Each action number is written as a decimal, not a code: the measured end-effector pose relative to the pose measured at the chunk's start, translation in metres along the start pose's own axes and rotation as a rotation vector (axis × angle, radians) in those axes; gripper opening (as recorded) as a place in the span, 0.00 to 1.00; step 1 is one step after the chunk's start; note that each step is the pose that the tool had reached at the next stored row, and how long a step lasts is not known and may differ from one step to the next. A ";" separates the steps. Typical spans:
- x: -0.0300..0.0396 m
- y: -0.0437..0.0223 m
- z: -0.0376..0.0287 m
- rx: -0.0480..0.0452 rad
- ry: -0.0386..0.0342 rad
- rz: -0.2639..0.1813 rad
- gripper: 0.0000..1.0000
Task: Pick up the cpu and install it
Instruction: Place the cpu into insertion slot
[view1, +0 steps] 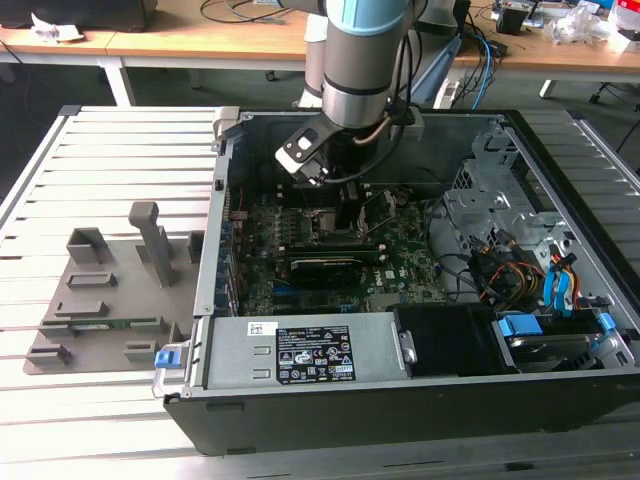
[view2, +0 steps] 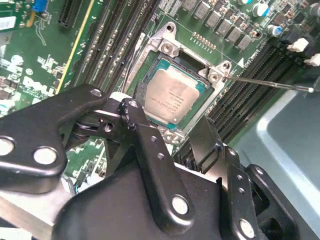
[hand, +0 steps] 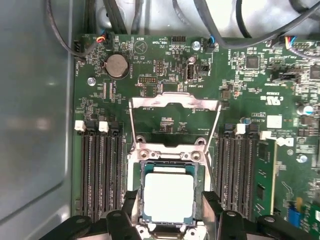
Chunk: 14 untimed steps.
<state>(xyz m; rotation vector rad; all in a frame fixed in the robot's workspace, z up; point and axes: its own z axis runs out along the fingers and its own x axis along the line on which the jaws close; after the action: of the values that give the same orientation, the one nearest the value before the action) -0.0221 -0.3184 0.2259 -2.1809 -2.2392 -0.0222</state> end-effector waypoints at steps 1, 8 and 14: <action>0.0001 0.0000 -0.0025 0.0000 -0.0005 0.000 0.62; 0.0010 0.0000 -0.0161 0.0002 -0.0148 0.000 0.62; 0.0033 0.0001 -0.0288 0.0007 -0.0298 0.000 0.17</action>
<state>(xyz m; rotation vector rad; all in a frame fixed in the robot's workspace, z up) -0.0221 -0.3157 0.2548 -2.1955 -2.2541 0.0112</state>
